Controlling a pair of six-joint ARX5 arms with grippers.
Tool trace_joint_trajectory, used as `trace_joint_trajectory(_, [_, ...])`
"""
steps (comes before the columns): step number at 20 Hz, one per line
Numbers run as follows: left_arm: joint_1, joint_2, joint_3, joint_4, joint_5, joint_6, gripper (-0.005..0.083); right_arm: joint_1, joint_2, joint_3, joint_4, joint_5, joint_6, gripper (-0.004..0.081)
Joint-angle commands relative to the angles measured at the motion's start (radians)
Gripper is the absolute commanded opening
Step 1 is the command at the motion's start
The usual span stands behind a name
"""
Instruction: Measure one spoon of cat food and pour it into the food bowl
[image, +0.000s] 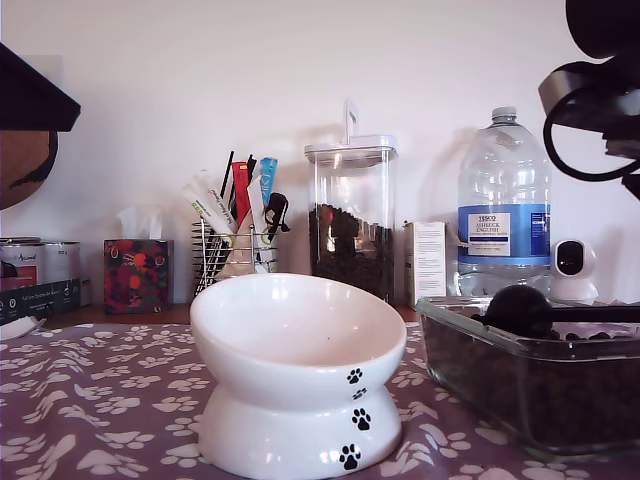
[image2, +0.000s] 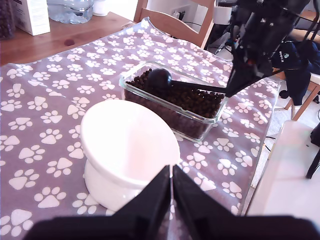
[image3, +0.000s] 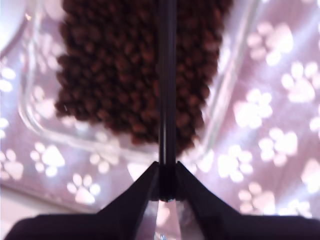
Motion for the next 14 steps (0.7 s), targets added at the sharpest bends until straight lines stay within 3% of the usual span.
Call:
trace_joint_trajectory(1, [-0.003, 0.004, -0.002, 0.005, 0.0, -0.003, -0.0019, -0.001, 0.011, 0.054, -0.02, 0.002, 0.006, -0.0012])
trace_joint_trajectory(6, [-0.003, 0.004, -0.002, 0.005, 0.0, -0.003, -0.0019, -0.021, 0.011, 0.091, -0.109, -0.008, 0.028, -0.0012])
trace_joint_trajectory(14, [-0.003, 0.004, -0.002, 0.005, 0.0, -0.003, -0.0019, -0.135, 0.011, 0.091, -0.172, -0.277, 0.104, -0.0012])
